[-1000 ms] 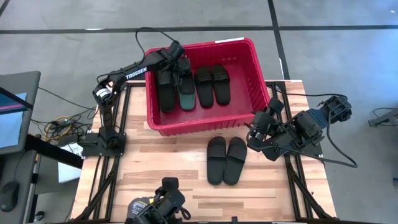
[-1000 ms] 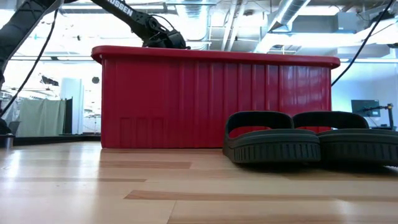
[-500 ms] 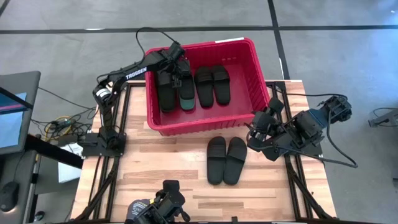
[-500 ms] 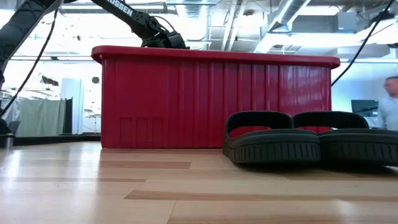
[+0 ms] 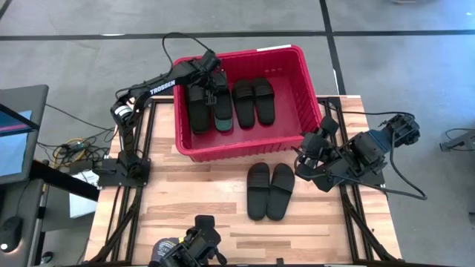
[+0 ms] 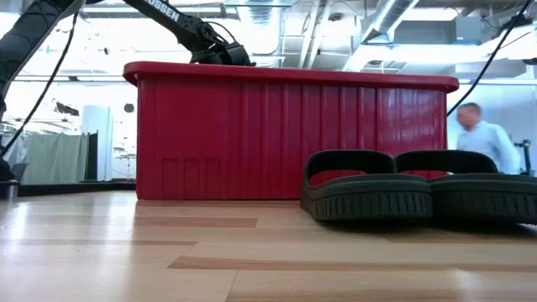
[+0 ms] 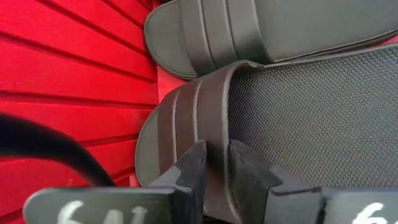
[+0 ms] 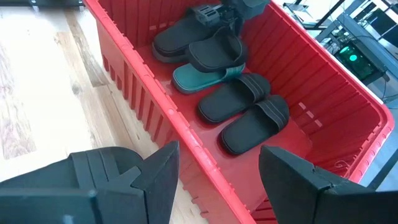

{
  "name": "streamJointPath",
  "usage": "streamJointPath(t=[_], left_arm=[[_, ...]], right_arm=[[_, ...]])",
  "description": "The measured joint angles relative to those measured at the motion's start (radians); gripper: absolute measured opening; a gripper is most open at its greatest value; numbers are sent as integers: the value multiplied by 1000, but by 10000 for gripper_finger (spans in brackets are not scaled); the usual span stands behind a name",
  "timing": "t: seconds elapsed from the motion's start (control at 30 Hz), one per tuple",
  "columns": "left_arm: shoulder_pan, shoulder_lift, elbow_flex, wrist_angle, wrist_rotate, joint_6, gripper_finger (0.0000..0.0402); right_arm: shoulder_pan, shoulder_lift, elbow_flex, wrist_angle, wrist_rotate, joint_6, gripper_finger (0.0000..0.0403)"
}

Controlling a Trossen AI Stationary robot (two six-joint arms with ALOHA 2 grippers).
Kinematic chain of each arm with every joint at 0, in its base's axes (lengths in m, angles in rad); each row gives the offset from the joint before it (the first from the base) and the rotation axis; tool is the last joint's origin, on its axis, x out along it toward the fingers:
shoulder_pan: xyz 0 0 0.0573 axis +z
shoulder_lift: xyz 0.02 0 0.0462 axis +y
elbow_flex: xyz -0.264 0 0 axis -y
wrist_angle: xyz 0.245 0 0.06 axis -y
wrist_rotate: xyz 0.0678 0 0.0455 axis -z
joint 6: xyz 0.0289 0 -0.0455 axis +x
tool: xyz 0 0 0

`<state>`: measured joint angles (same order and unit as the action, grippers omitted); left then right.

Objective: Pick and place slides into bin
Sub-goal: Put the black slipper into the red container

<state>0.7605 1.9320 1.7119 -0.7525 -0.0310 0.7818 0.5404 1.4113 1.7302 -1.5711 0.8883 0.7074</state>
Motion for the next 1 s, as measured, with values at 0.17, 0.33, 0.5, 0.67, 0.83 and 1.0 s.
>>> streamJointPath(t=[0.17, 0.33, 0.5, 0.67, 0.83, 1.0], left_arm=[[0, 0, 0, -16, 23, 0, 55], [0, 0, 0, -26, 30, 0, 55], [1, 0, 0, -30, 62, 0, 55], [-2, 0, 0, -39, 72, 0, 63], [-2, 0, 0, -45, 69, 0, 91], [-2, 0, 0, -45, 56, -2, 118]], right_arm=[[0, 0, 0, 0, 0, 0, 207], [0, 0, 0, 0, 0, 0, 207], [0, 0, 0, 0, 0, 0, 207], [0, 0, 0, 0, 0, 0, 207], [0, 0, 0, 0, 0, 0, 207], [0, 0, 0, 0, 0, 0, 207]])
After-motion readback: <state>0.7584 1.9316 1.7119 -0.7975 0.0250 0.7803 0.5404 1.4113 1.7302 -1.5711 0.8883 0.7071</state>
